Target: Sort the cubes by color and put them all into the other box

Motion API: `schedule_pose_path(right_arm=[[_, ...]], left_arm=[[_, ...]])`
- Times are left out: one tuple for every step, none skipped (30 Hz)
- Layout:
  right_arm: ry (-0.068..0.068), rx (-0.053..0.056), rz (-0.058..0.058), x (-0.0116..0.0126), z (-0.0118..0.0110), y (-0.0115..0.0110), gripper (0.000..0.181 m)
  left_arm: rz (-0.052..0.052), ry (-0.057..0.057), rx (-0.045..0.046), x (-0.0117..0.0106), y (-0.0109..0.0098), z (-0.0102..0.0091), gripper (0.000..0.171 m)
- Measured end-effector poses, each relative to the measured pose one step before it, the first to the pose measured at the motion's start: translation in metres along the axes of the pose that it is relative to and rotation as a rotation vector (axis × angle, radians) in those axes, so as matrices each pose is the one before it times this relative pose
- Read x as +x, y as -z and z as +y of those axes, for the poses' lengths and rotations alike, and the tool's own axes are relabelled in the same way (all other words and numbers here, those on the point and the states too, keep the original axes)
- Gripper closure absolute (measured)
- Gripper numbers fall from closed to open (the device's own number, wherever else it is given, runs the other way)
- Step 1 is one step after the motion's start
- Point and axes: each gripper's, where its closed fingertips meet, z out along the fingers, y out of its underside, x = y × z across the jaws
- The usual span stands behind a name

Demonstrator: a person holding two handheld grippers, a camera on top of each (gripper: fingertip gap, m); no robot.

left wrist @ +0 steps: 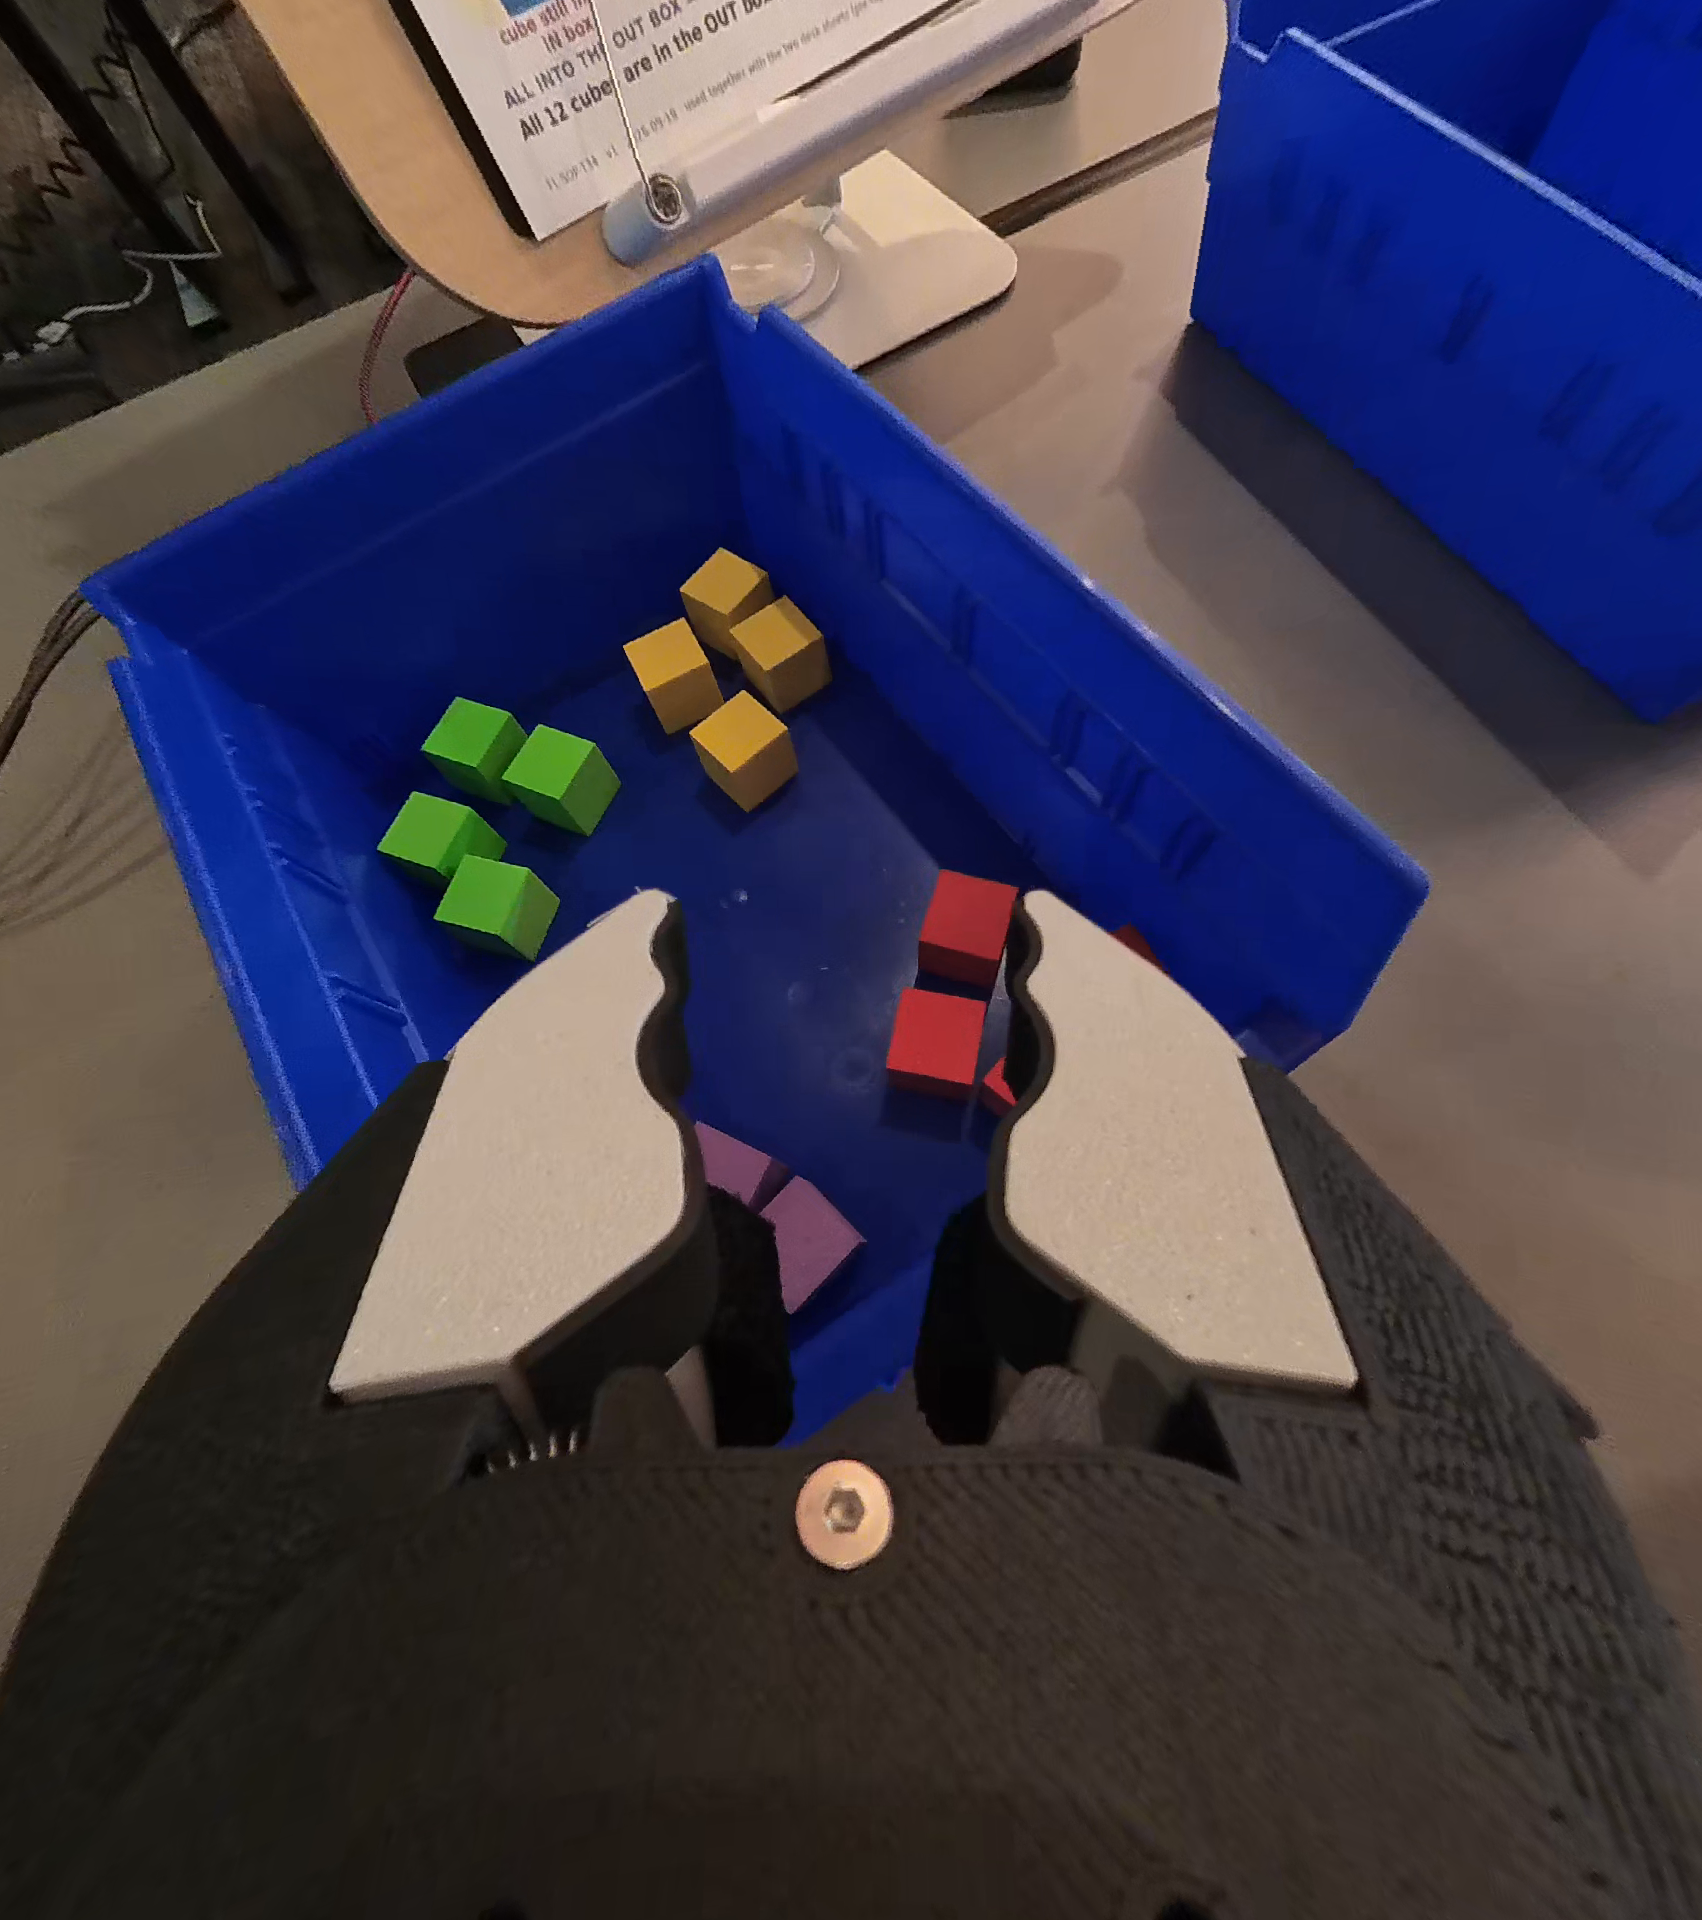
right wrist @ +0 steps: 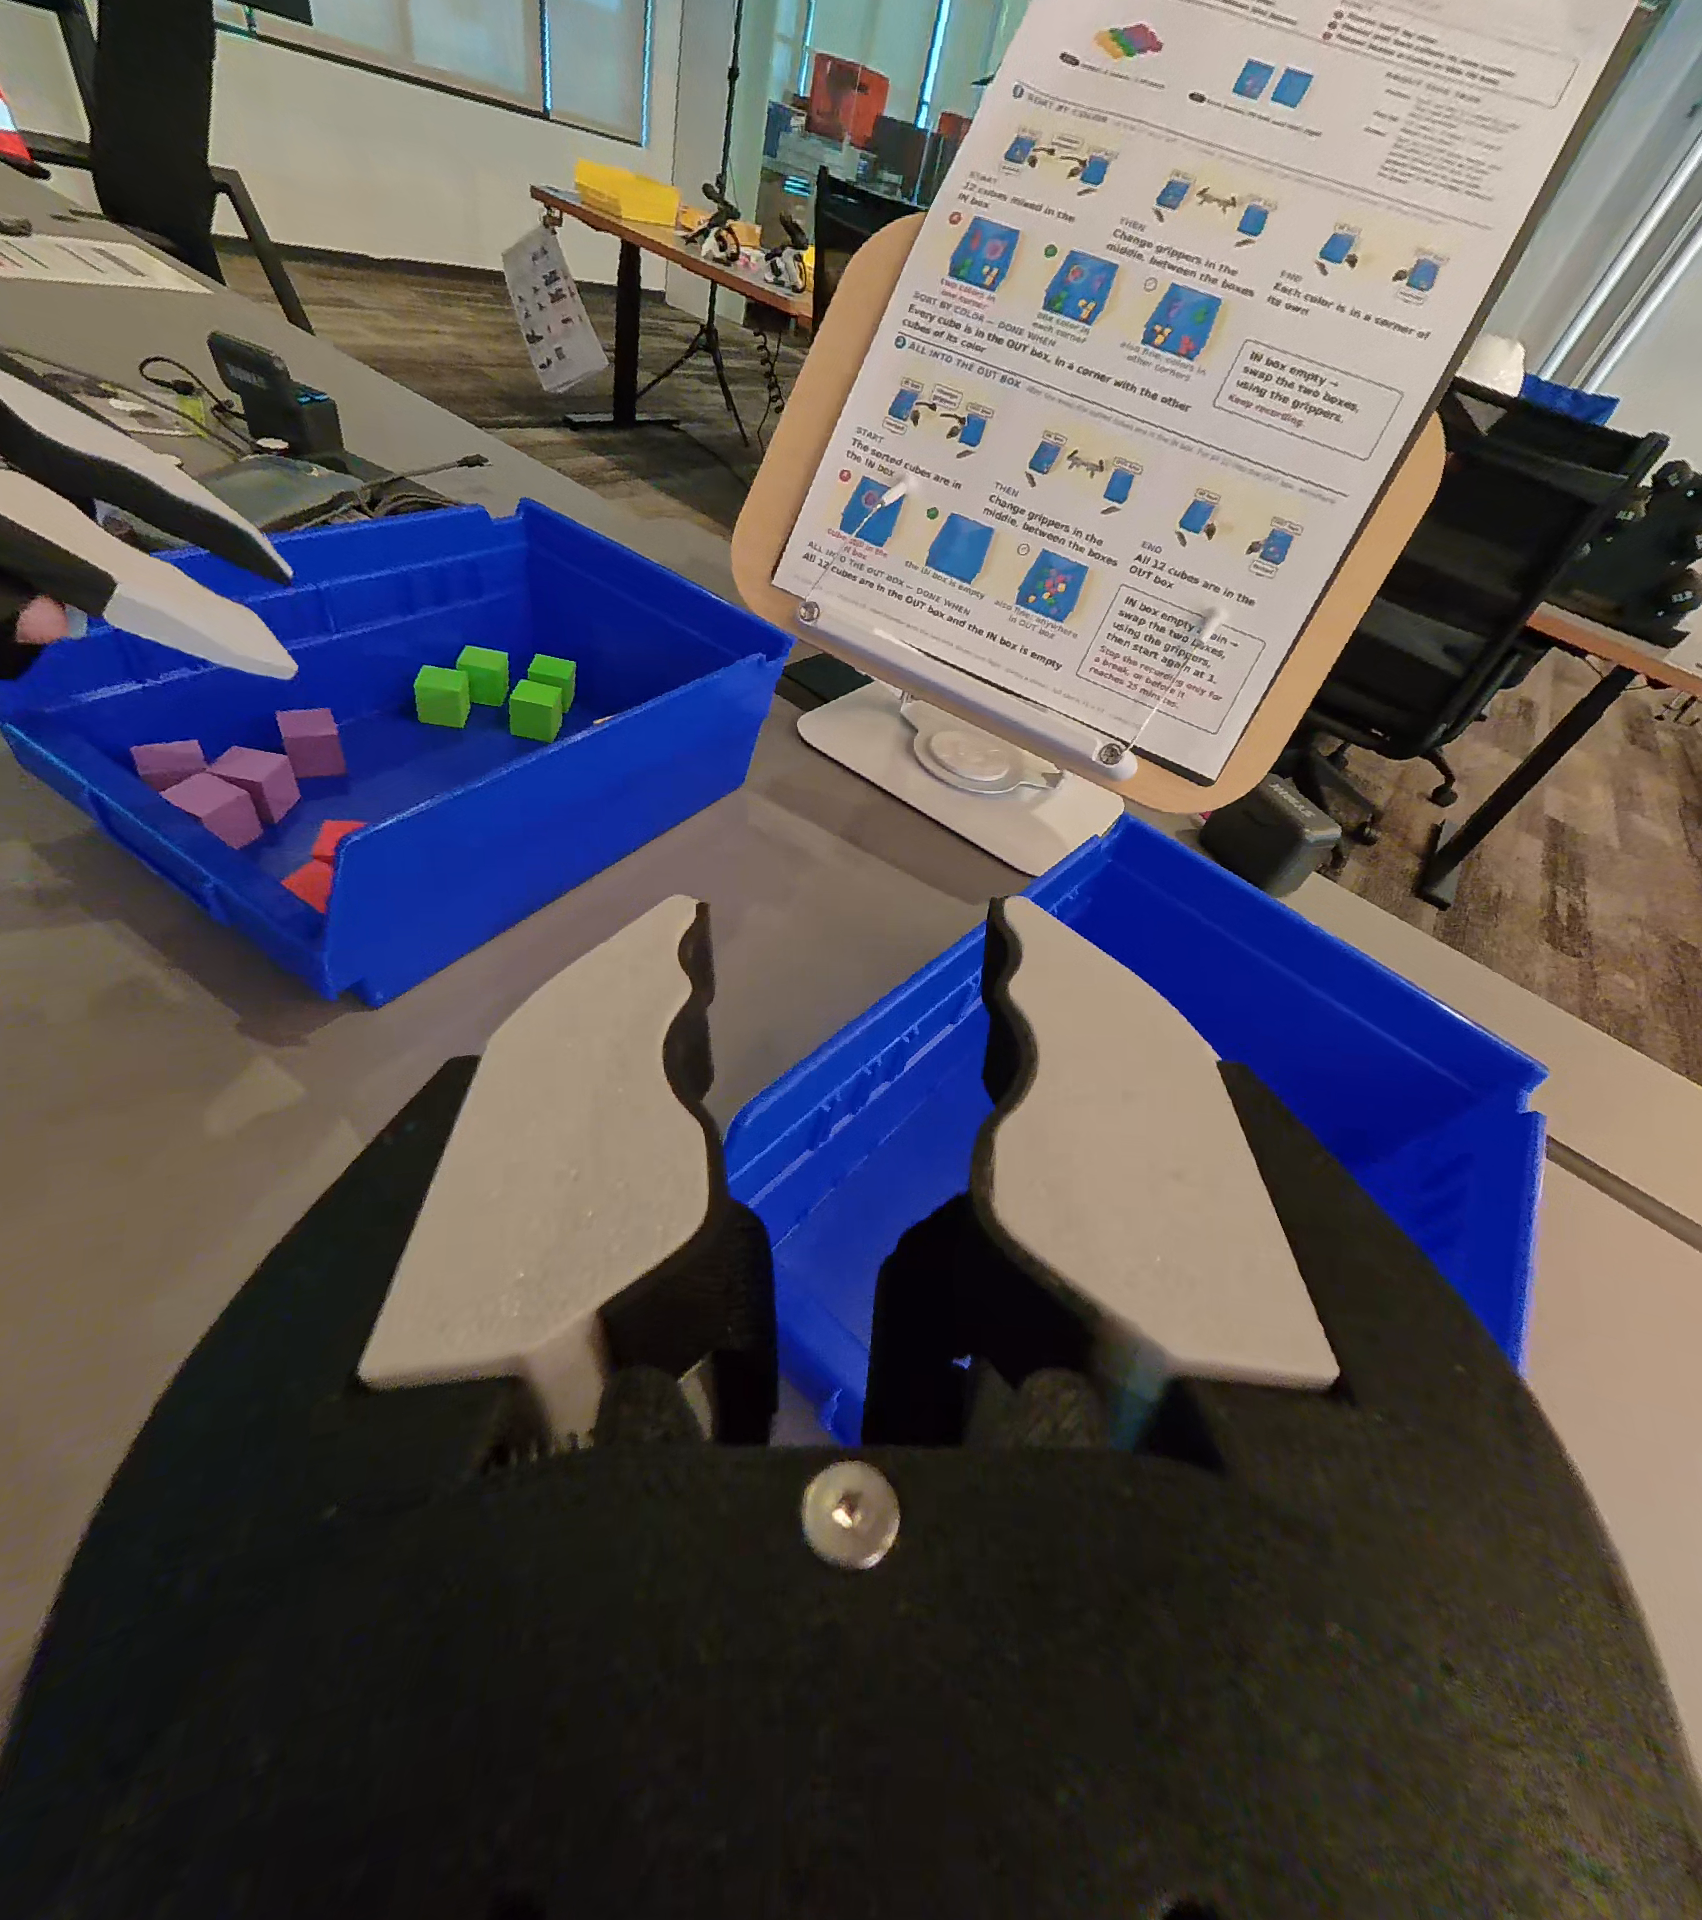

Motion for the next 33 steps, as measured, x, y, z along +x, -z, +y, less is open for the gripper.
schedule_pose_path(right_arm=[[0.0007,0.0011,0.0000,-0.00037,-0.00050,0.00023,0.131],[0.0007,0.0012,0.0016,-0.00012,-0.00071,0.00026,0.131],[0.0009,0.0022,0.0010,-0.00036,-0.00075,0.00033,0.131],[0.0007,0.0021,-0.0003,-0.00035,-0.00077,0.00042,0.131],[0.0013,0.0006,-0.0003,-0.00037,-0.00044,0.00027,0.131],[0.0017,0.0004,0.0012,0.00005,-0.00028,0.00023,0.131],[0.0010,0.0010,0.0012,0.00012,-0.00019,0.00032,0.131],[-0.0006,0.0002,0.0003,0.00010,-0.00018,0.00015,0.131],[-0.0016,0.0010,0.0004,0.00031,-0.00020,0.00018,0.131],[-0.0014,0.0021,0.0003,0.00018,-0.00027,0.00014,0.131],[-0.0003,0.0004,-0.0002,0.00019,0.00005,0.00016,0.131],[-0.0001,-0.0007,0.0003,0.00019,0.00010,-0.00011,0.131],[-0.0006,0.0005,0.0001,0.00015,-0.00001,0.00002,0.131],[-0.0015,0.0004,-0.0010,0.00005,0.00012,-0.00005,0.131],[-0.0011,0.0001,-0.0012,-0.00012,0.00018,-0.00020,0.131],[-0.0007,-0.0004,-0.0002,0.00008,0.00025,-0.00026,0.131],[-0.0004,-0.0012,-0.0004,0.00007,0.00044,-0.00031,0.131],[-0.0008,-0.0007,-0.0004,-0.00008,0.00034,-0.00029,0.131],[-0.0011,0.0006,-0.0005,-0.00013,0.00010,-0.00027,0.131],[-0.0010,0.0001,-0.0008,-0.00006,0.00018,-0.00020,0.131],[-0.0009,-0.0010,-0.0007,-0.00009,0.00038,-0.00036,0.131],[-0.0009,-0.0005,0.0006,0.00016,0.00035,-0.00036,0.131],[-0.0015,0.0008,0.0006,0.00018,0.00012,-0.00022,0.131],[-0.0016,0.0000,-0.0014,-0.00006,0.00022,-0.00026,0.131],[-0.0010,-0.0016,-0.0010,-0.00010,0.00044,-0.00041,0.131],[-0.0008,0.0000,-0.0003,-0.00016,0.00023,-0.00036,0.131],[-0.0014,0.0003,-0.0022,-0.00048,0.00020,-0.00029,0.131],[-0.0017,-0.0009,-0.0027,-0.00058,0.00039,-0.00054,0.131],[-0.0009,-0.0011,-0.0022,-0.00056,0.00049,-0.00057,0.131],[-0.0003,-0.0011,-0.0016,-0.00054,0.00046,-0.00061,0.131],[-0.0011,-0.0005,-0.0023,-0.00066,0.00029,-0.00063,0.131],[-0.0011,-0.0007,-0.0034,-0.00084,0.00032,-0.00052,0.131],[-0.0007,-0.0001,-0.0015,-0.00048,0.00019,-0.00042,0.131]], left_arm=[[0.0025,-0.0009,0.00101,0.00071,0.00024,-0.00046,0.112],[0.0022,-0.0017,-0.00045,0.00083,0.00013,-0.00033,0.112],[0.0007,-0.0025,0.00033,0.00074,0.00014,-0.00029,0.112],[0.0013,-0.0023,0.00137,0.00081,0.00012,-0.00050,0.112],[0.0030,-0.0020,0.00042,0.00107,0.00001,-0.00038,0.112],[0.0025,-0.0021,-0.00102,0.00095,-0.00006,-0.00007,0.112],[0.0004,-0.0019,-0.00051,0.00055,-0.00011,-0.00012,0.112],[-0.0010,-0.0010,0.00103,0.00028,-0.00005,-0.00031,0.112],[0.0013,-0.0004,0.00067,0.00043,-0.00003,-0.00012,0.113],[0.0013,0.0000,-0.00117,0.00033,-0.00026,0.00014,0.113],[-0.0006,-0.0004,-0.00087,-0.00009,-0.00034,0.00019,0.113],[-0.0004,0.0003,-0.00105,-0.00005,-0.00050,0.00035,0.113],[0.0016,0.0012,-0.00300,0.00018,-0.00089,0.00086,0.113],[0.0021,0.0013,-0.00492,0.00027,-0.00116,0.00118,0.113],[0.0005,0.0012,-0.00473,-0.00007,-0.00135,0.00116,0.113],[0.0010,0.0009,-0.00256,0.00024,-0.00121,0.00093,0.113],[0.0024,0.0002,-0.00165,0.00048,-0.00110,0.00055,0.113],[0.0024,-0.0006,-0.00238,0.00063,-0.00109,0.00058,0.113],[0.0019,-0.0008,-0.00232,0.00067,-0.00086,0.00048,0.113],[0.0017,-0.0007,-0.00181,0.00051,-0.00073,0.00043,0.113],[0.0022,-0.0003,-0.00219,0.00059,-0.00053,0.00048,0.113],[0.0018,0.0001,-0.00204,0.00027,-0.00043,0.00033,0.113],[0.0005,0.0003,-0.00063,0.00004,-0.00013,0.00021,0.113],[0.0004,0.0005,0.00079,-0.00013,0.00005,-0.00012,0.113],[0.0000,0.0009,0.00058,-0.00029,0.00018,0.00001,0.113],[-0.0007,0.0011,0.00091,-0.00045,0.00027,-0.00007,0.113],[-0.0004,0.0013,0.00163,-0.00046,0.00027,-0.00011,0.113],[-0.0001,0.0014,0.00075,-0.00034,0.00028,-0.00005,0.113],[0.0000,0.0014,0.00022,-0.00032,0.00009,0.00010,0.113],[0.0006,0.0014,0.00028,-0.00010,0.00009,0.00008,0.113],[0.0014,0.0005,0.00009,0.00022,-0.00001,-0.00001,0.113],[0.0014,-0.0004,-0.00072,0.00030,-0.00012,0.00008,0.113],[0.0010,-0.0008,-0.00050,0.00043,-0.00024,0.00006,0.113]])
